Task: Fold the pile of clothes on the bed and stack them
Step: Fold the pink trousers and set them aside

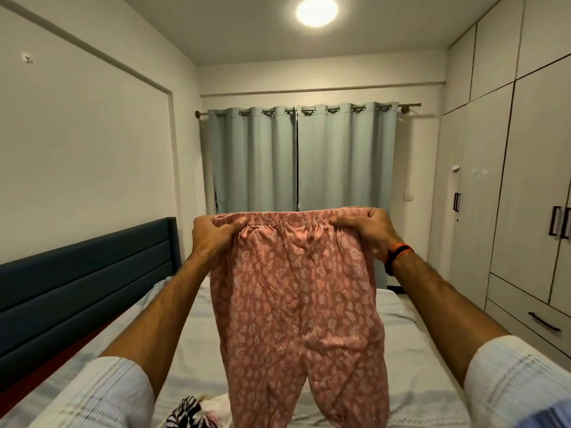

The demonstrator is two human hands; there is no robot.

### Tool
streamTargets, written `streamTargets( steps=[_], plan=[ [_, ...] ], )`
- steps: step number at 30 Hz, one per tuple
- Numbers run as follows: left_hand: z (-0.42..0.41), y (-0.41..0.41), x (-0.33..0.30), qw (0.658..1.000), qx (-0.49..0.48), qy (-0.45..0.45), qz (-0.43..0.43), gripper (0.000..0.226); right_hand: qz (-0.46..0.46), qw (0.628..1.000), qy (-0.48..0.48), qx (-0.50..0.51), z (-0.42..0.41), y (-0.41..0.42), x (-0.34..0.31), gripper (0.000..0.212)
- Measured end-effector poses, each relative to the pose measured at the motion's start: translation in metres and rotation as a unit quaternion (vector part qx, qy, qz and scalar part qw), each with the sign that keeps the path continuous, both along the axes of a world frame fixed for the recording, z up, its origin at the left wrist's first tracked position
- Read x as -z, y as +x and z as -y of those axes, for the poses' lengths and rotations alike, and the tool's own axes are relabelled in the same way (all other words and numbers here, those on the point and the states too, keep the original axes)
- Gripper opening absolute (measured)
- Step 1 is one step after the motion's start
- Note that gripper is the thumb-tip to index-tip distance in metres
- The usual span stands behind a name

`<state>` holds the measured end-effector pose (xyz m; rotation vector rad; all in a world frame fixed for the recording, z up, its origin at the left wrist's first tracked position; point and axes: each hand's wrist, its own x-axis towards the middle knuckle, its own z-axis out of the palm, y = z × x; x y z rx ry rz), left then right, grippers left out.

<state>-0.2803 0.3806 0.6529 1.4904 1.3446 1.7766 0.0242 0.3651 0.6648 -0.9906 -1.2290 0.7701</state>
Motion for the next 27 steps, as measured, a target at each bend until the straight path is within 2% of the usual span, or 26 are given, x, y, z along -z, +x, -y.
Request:
streamTargets(
  steps=[4, 11, 14, 16, 18, 20, 22, 23, 25, 27],
  plan=[
    [-0.007, 0.004, -0.008, 1.000, 0.005, 0.003, -0.003, 0.019, -0.006, 1.000, -0.003, 0.004, -0.005, 0.004, -0.003, 0.051],
    [-0.015, -0.002, -0.016, 0.997, 0.035, 0.007, -0.066, 0.017, 0.020, 0.999, 0.045, -0.009, -0.008, 0.003, -0.006, 0.029],
    [-0.007, -0.003, -0.021, 0.994, 0.108, 0.003, -0.005, 0.013, -0.004, 0.997, 0.047, -0.059, 0.000, 0.004, -0.010, 0.026],
    [-0.007, -0.010, -0.023, 0.977, 0.199, -0.031, 0.074, 0.012, -0.035, 0.993, 0.052, -0.101, 0.000, 0.003, -0.011, 0.027],
    [-0.015, -0.016, -0.020, 0.958, 0.253, -0.085, 0.105, 0.016, -0.056, 0.993, 0.024, -0.102, -0.006, -0.003, -0.008, 0.020],
    [-0.034, -0.017, -0.008, 0.970, 0.176, -0.155, 0.066, 0.022, 0.013, 1.000, -0.026, 0.003, -0.021, -0.015, 0.001, 0.006],
    [-0.047, -0.010, 0.006, 0.981, 0.022, -0.187, -0.036, 0.028, 0.173, 0.970, -0.071, 0.156, -0.041, -0.029, 0.014, 0.023],
    [-0.051, -0.005, 0.013, 0.978, -0.030, -0.188, -0.082, 0.033, 0.220, 0.950, -0.083, 0.207, -0.044, -0.040, 0.020, 0.026],
    [-0.052, 0.010, 0.022, 0.962, -0.074, -0.191, -0.180, 0.041, 0.256, 0.932, -0.073, 0.246, -0.047, -0.061, 0.029, 0.023],
    [-0.047, 0.025, 0.025, 0.959, -0.089, -0.174, -0.204, 0.038, 0.270, 0.929, -0.056, 0.248, -0.048, -0.080, 0.032, 0.028]
  ],
)
